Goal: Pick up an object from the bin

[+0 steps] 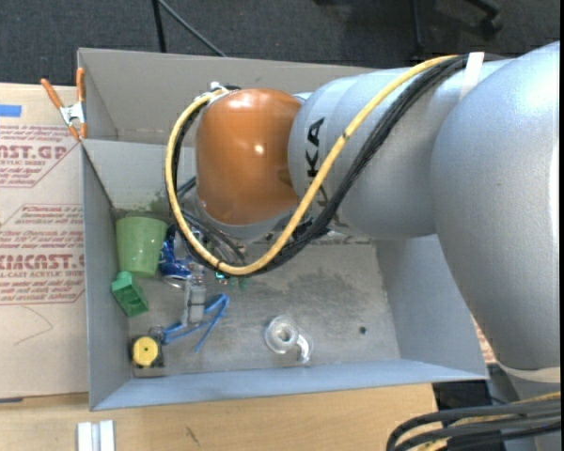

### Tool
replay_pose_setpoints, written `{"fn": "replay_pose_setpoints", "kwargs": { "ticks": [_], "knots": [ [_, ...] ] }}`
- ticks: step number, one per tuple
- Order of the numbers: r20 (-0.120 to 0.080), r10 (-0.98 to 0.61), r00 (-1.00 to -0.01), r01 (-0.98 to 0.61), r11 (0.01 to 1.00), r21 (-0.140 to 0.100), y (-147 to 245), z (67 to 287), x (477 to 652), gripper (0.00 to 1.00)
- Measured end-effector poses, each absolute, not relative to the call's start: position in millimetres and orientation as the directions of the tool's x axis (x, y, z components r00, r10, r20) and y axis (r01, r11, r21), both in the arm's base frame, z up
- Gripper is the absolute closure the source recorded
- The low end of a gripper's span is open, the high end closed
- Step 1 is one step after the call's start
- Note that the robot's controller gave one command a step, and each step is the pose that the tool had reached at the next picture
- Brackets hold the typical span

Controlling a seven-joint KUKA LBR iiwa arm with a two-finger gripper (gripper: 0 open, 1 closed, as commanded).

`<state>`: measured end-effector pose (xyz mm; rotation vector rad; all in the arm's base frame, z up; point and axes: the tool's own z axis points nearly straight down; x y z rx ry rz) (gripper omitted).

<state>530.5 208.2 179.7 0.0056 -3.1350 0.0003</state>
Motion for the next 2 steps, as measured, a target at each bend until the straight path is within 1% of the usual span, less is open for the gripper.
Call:
{"fn": "replay_pose_setpoints", "kwargs": {
  "ticks": [1, 2],
  "knots": [
    [0.002, -0.198, -0.980, -0.198, 0.980, -0.001, 166, 100, 560.3, 0.00],
    [0.003, 0.105, -0.994, 0.105, 0.994, -0.021, 224, 73, 573.3, 0.00]
  ]
}}
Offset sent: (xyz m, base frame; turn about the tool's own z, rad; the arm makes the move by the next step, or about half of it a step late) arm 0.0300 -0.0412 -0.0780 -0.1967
